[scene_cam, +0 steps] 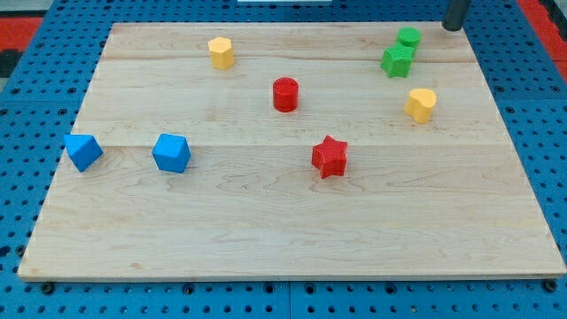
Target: Separate the green blocks from each other
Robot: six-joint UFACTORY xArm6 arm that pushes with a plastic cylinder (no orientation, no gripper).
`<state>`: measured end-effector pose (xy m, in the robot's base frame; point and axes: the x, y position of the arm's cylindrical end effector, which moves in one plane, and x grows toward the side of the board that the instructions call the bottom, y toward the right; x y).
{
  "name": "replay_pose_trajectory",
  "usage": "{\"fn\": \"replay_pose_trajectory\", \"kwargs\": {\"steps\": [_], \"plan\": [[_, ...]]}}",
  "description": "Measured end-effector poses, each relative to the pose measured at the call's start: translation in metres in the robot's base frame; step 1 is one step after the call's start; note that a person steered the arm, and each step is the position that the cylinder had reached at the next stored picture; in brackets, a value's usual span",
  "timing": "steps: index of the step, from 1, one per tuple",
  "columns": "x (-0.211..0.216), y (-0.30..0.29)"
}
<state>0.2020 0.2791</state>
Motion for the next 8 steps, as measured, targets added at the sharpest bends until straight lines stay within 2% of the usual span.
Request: {"fn": "replay_pose_trajectory", "kwargs": {"steps": [4, 6, 8], "plan": [[0.001, -0.010], [0.032, -0.061], [0.034, -0.125]]}}
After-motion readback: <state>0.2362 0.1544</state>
